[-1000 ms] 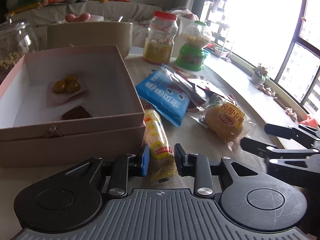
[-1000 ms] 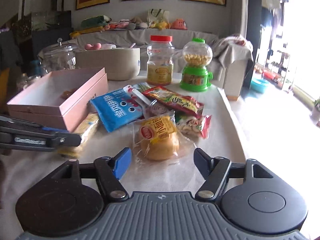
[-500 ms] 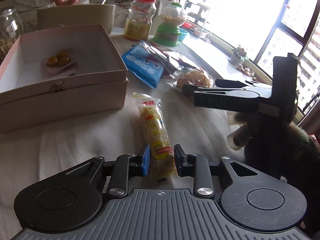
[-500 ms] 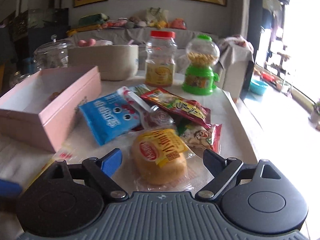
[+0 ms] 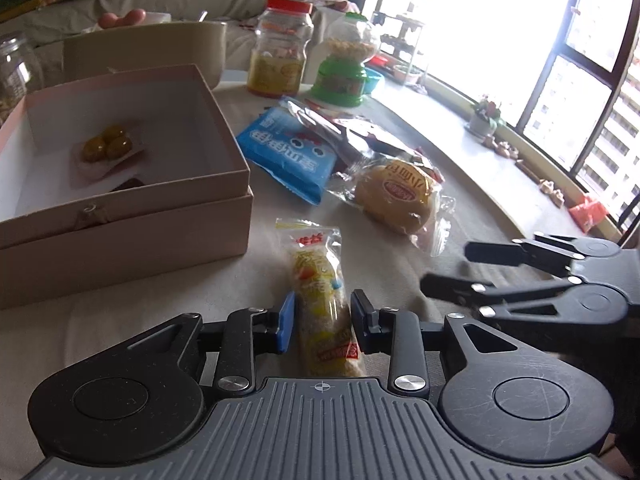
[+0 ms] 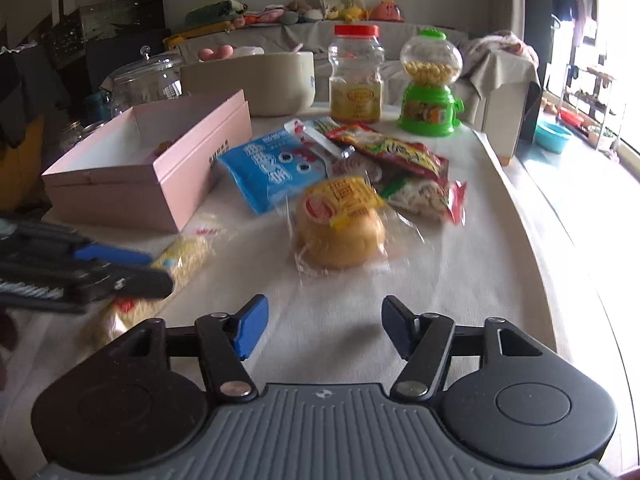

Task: Organize snacks

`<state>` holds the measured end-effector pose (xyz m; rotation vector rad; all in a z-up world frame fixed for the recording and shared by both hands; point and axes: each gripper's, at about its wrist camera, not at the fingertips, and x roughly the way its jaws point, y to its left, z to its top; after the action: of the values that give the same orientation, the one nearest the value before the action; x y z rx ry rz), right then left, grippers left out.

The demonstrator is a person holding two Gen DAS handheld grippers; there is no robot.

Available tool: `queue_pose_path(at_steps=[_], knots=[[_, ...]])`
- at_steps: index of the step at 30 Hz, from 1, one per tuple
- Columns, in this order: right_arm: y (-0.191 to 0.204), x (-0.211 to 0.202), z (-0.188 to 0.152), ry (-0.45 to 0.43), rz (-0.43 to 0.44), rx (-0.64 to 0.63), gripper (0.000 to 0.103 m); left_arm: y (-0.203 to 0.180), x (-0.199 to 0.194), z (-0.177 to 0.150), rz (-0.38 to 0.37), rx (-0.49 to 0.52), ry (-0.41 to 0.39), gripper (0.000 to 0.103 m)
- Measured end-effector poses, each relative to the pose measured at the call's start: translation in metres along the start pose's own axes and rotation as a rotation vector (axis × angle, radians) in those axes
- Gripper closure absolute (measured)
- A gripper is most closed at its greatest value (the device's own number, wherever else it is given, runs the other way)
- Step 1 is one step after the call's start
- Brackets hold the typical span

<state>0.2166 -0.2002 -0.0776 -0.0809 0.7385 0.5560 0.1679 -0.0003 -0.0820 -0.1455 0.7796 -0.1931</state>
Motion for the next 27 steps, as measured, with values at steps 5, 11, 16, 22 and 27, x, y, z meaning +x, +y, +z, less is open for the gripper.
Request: queue_pose_path(at_steps=[5,11,16,22,27], knots=[[-0.003,-0.002,-0.006,0.029,0.029,0.021,0.019,-0.001,0.005,-0.005,-0.005,0.023,-0.001,0.064],[0.008,0.001,-0.008,0.076,0.067,-0.06,0.0,0.002,-0.002,-0.011,-0.007,0.022,0.007,0.068],[0.009,-0.005,-0.012,0.084,0.072,-0.059,0.0,0.003,-0.006,-0.017,-0.008,0.031,0.005,0.068],[0.009,-0.006,-0.012,0.07,0.071,-0.045,0.0,0.007,-0.007,-0.018,-0.026,0.008,-0.006,0.068],[0.013,-0.005,-0.014,0.066,0.059,-0.059,0.0,0.01,-0.007,-0.02,-0.035,-0.008,-0.016,0.068]])
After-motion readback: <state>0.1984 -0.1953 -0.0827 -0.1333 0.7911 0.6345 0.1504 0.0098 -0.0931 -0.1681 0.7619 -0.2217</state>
